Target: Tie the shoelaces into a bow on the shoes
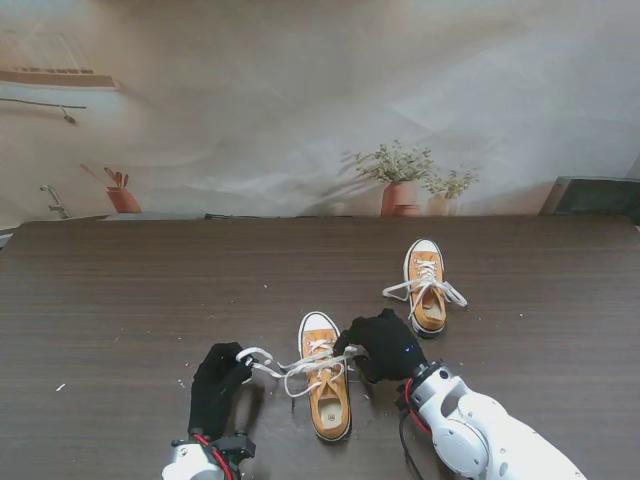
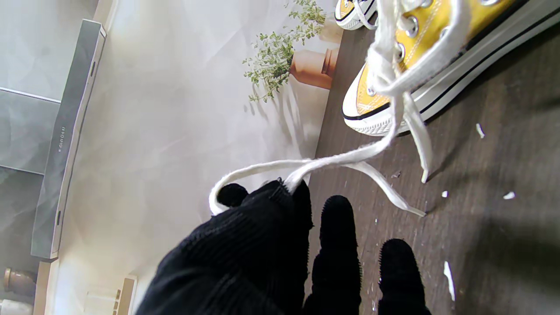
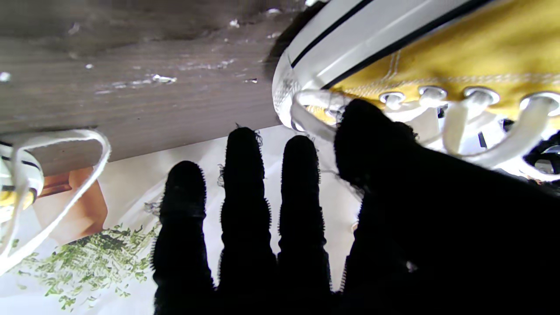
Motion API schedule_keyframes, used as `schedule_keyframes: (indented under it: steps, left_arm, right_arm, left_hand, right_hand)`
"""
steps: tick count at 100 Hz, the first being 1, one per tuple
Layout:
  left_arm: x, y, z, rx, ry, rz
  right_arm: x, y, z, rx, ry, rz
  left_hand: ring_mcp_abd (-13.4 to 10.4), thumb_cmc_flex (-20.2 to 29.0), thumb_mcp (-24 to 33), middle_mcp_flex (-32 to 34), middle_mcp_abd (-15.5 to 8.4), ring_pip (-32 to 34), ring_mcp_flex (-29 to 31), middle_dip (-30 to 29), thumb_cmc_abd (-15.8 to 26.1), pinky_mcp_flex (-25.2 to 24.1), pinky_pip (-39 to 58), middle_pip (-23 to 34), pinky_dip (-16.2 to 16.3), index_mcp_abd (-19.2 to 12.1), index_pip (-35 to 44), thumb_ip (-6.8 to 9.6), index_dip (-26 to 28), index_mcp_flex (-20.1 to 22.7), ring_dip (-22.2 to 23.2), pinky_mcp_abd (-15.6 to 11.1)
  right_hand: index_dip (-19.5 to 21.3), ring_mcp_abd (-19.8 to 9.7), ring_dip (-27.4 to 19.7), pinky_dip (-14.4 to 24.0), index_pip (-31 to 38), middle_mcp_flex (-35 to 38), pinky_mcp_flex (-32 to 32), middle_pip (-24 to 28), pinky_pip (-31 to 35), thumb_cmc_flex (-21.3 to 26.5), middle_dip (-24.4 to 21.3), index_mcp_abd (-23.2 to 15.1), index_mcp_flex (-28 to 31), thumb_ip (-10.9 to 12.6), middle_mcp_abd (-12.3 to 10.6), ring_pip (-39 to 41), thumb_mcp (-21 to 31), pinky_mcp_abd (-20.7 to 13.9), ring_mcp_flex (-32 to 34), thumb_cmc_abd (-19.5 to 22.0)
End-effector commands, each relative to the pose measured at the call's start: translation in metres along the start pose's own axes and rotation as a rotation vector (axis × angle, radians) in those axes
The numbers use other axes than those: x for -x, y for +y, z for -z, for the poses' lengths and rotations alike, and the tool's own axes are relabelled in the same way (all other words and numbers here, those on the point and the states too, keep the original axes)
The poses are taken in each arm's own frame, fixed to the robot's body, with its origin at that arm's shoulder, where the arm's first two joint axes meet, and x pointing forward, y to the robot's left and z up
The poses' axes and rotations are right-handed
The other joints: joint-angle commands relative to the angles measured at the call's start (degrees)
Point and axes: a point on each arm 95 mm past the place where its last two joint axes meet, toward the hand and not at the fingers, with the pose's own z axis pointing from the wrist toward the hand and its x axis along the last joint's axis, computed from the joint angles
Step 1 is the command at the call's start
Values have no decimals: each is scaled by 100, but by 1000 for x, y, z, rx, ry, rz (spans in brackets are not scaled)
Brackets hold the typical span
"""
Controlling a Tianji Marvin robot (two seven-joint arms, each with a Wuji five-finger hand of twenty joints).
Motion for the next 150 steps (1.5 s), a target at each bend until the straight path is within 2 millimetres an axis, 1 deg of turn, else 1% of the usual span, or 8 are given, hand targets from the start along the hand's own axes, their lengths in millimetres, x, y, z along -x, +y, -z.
schedule_keyframes:
  steps: [1, 10, 28, 43, 62, 104, 110, 150]
  left_arm:
    - [-3, 5, 2, 22, 2, 3]
    - [-2, 5, 2, 22, 1, 0]
    - [-17, 22, 14, 17, -2, 8]
    - [-17, 22, 14, 17, 1, 9]
    - [-18, 21, 13, 10, 9, 9]
    - [-31, 15, 8, -11, 45, -30]
    - [-35, 14, 7, -18, 49, -47]
    - [-52, 1, -13, -35, 94, -324]
  right_arm:
    - [1, -3, 1, -15, -7, -4]
    - [0, -2, 1, -10, -9, -7]
    - [-3, 1, 2, 7, -12, -15]
    - [-5, 5, 4, 21, -8, -17]
    - [-9, 14, 7, 53, 15, -12]
    - [-20, 39, 22, 138, 19, 10]
    - [-21, 42, 26, 140, 12, 13]
    - [-8, 50, 48, 158, -95, 23]
  left_hand:
    - [-134, 347, -157, 156, -221, 95, 43, -23, 156, -35, 51, 22, -37, -788, 98, 129, -61, -130, -16, -434]
    - [-133, 347, -161, 153, -228, 93, 39, -20, 159, -34, 51, 24, -38, -787, 98, 127, -67, -135, -15, -434]
    - [-126, 347, -154, 152, -217, 89, 31, -23, 152, -34, 51, 20, -39, -778, 105, 131, -79, -131, -15, -434]
    - [-128, 347, -148, 157, -220, 90, 31, -22, 148, -34, 51, 22, -40, -776, 109, 133, -86, -127, -12, -434]
    - [-120, 347, -125, 156, -226, 81, 22, -11, 147, -34, 52, 33, -40, -780, 145, 133, -61, -124, -13, -434]
    - [-115, 347, -121, 103, -201, 114, -12, 5, 166, -35, 55, 72, -40, -748, 111, 96, -16, -178, 17, -429]
    - [-83, 347, -112, 74, -26, 131, -45, 8, 157, -38, 54, 69, -39, -712, 95, 92, -34, -184, 23, -427]
    - [35, 347, -136, -26, 72, 555, -139, 41, 180, -33, 111, 263, 19, -572, 55, 62, -314, -268, 80, -371]
  right_hand:
    - [-417, -73, -69, -65, 504, -145, -50, 19, -43, -219, -34, -136, 181, 9, -65, -49, 22, -103, -189, 100]
    - [-588, -48, -71, -56, 1137, -138, -48, 36, -40, -425, -14, -137, 281, -171, -44, -54, -231, -96, -203, 193]
    - [-319, -8, -74, -43, 1456, 34, -47, 51, -32, -739, 2, 94, 895, -234, -11, -54, -378, -66, -181, 598]
    - [738, 2, -84, -32, 1344, 88, -50, 29, -13, -838, 42, 125, 896, -253, 12, -78, -503, -76, -184, 997]
    - [1367, 38, -89, -25, 1388, 89, -81, 27, 15, -745, 25, 466, 835, -265, 55, -81, -566, -37, -237, 1246]
    - [1623, 109, -99, -18, 1412, 442, 33, 83, 90, -735, 33, 789, 1079, -237, 135, -71, -336, 70, -81, 1067]
    - [1636, 111, -101, -22, 1408, 486, 45, 84, 93, -737, 41, 795, 1095, -206, 131, -77, -293, 74, -64, 1027]
    - [1666, 99, -23, 0, 1418, 1355, 486, 368, 329, -700, 355, 997, 1225, -90, -17, 102, -106, 153, 584, 789]
